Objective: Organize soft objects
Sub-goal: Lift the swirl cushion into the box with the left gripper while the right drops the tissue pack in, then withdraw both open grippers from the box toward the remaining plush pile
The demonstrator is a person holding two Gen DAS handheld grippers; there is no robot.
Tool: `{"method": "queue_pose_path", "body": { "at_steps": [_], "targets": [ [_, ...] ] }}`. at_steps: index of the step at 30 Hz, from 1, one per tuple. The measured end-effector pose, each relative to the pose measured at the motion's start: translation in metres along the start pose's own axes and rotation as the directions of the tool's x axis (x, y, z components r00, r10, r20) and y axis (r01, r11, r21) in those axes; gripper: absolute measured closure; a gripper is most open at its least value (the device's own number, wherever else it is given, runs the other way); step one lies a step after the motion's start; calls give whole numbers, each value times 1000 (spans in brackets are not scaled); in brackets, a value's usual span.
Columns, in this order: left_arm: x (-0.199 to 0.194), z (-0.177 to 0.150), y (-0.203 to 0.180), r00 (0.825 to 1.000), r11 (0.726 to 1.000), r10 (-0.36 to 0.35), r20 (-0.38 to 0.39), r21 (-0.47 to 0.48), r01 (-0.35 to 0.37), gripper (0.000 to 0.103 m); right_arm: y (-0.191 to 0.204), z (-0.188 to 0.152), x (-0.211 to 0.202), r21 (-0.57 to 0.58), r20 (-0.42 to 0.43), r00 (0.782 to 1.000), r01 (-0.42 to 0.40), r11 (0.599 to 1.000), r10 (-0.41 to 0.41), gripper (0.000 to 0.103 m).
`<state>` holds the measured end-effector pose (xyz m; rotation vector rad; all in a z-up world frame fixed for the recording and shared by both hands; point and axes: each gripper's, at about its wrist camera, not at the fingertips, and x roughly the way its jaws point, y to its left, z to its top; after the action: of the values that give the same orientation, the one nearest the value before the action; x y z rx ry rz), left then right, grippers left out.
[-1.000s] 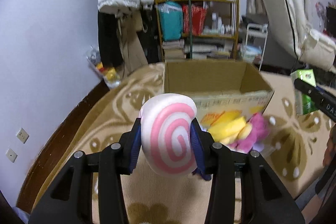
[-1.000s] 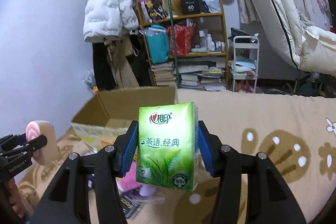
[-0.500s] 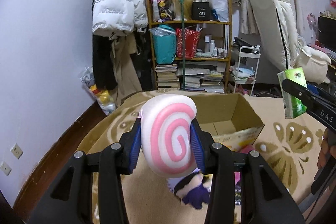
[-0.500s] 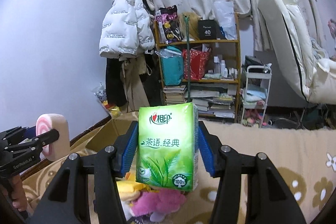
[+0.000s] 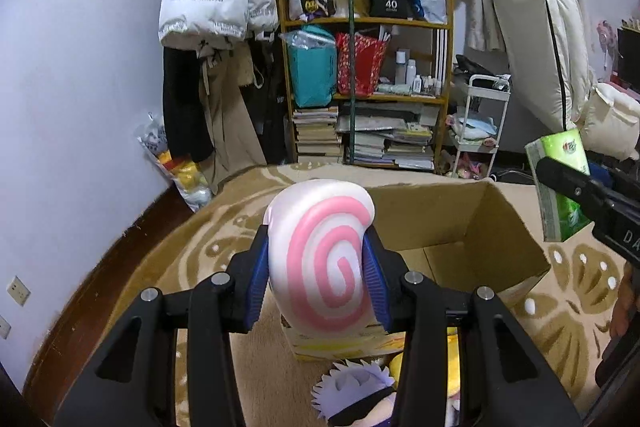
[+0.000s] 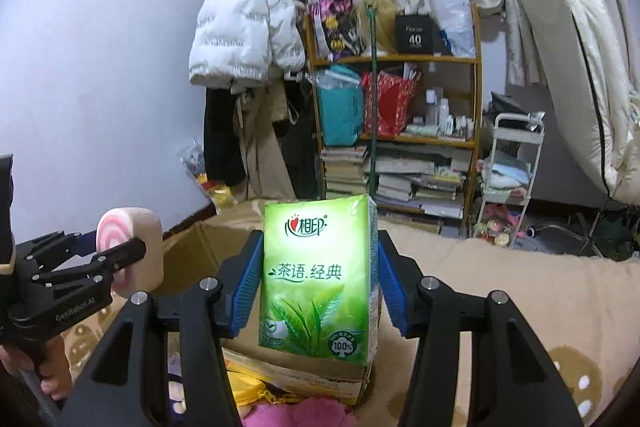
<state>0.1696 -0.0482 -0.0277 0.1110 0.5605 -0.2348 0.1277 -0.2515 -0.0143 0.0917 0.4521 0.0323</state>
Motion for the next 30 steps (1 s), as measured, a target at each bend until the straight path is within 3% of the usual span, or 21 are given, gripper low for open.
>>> {"method": "queue_pose_path", "body": {
  "at_steps": [3, 15, 19, 24, 26, 30],
  "targets": [
    [17, -5, 2, 999, 1000, -18, -36, -22, 18, 61, -4, -9, 13, 15, -30, 1000, -9, 1000, 9, 46],
    [36, -20, -7, 997, 998, -60, -48, -11, 59, 60, -19, -35, 44, 57, -93, 993, -73, 996, 78, 44],
    [33, -22, -11, 998, 999, -49, -43, 6, 50, 50, -19, -39, 44, 59, -103, 991, -80, 995, 85, 44],
    [28, -24, -17, 997, 997, -56, -48, 42, 58, 45, -17, -41, 44, 61, -122, 989, -81, 995, 88, 42],
    [27, -25, -18, 998, 998, -42, -50, 52, 44, 39, -17, -41, 41, 71, -119, 989, -82, 994, 90, 33],
    [20, -27, -19, 998, 998, -23, -57, 63, 26, 35, -17, -41, 30, 83, -98, 991, -79, 993, 87, 28]
  ]
}}
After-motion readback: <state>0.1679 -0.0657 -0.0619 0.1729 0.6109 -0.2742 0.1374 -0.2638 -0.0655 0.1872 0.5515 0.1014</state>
